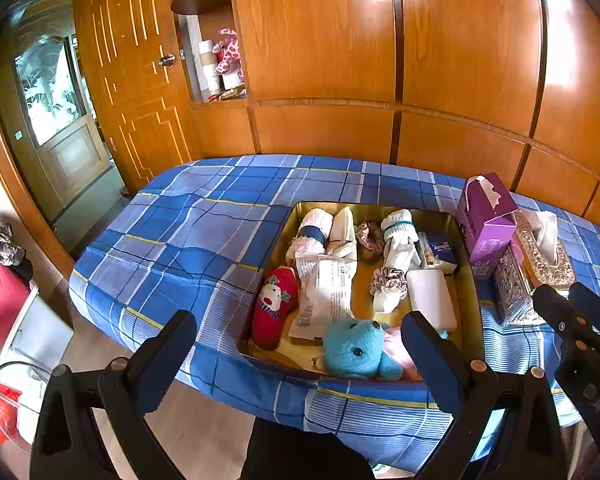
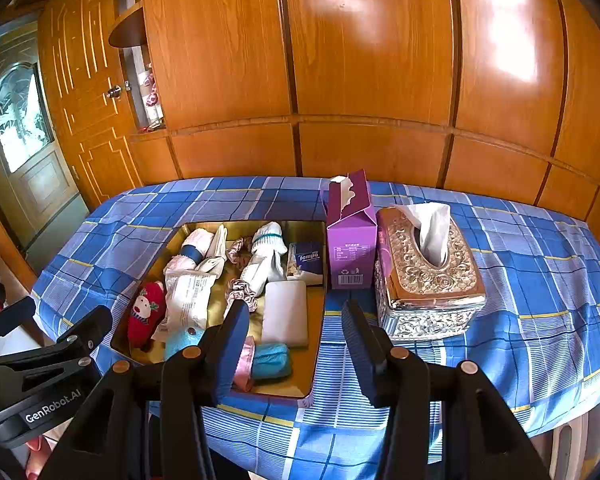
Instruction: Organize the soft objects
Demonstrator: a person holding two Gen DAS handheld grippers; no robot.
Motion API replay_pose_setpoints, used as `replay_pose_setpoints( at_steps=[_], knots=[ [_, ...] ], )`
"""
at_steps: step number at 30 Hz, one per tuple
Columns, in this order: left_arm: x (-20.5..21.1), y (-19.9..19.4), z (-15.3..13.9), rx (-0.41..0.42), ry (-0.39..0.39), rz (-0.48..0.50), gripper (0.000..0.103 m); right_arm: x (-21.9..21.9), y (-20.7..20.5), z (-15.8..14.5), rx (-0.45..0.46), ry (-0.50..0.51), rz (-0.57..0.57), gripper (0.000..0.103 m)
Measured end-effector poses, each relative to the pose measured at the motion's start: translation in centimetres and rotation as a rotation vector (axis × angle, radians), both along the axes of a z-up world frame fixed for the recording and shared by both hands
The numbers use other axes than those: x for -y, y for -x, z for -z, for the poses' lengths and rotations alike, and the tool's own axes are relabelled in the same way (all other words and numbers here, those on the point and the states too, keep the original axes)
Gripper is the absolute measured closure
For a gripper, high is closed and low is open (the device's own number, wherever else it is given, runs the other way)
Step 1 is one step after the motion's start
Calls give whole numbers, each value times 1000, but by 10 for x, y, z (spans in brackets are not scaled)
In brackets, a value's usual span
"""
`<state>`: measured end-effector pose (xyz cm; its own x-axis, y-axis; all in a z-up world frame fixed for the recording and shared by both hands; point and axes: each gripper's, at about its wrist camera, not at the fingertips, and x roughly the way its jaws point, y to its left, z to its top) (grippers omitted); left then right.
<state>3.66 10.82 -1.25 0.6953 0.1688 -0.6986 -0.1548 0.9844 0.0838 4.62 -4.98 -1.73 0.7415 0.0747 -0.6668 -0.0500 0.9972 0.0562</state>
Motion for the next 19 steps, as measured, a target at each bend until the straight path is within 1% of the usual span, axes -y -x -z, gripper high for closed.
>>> replay_pose_setpoints(
  at_steps=[7,14,19],
  knots=[
    [-1,-1,1,-9,19,12,0,1,0,0,-1,-1,1,54],
    [0,-1,0,-1,10,10,0,1,0,0,-4,-1,2,54],
    [2,-1,1,8,-18,4,0,1,0,1,-7,-1,2,54]
  ],
)
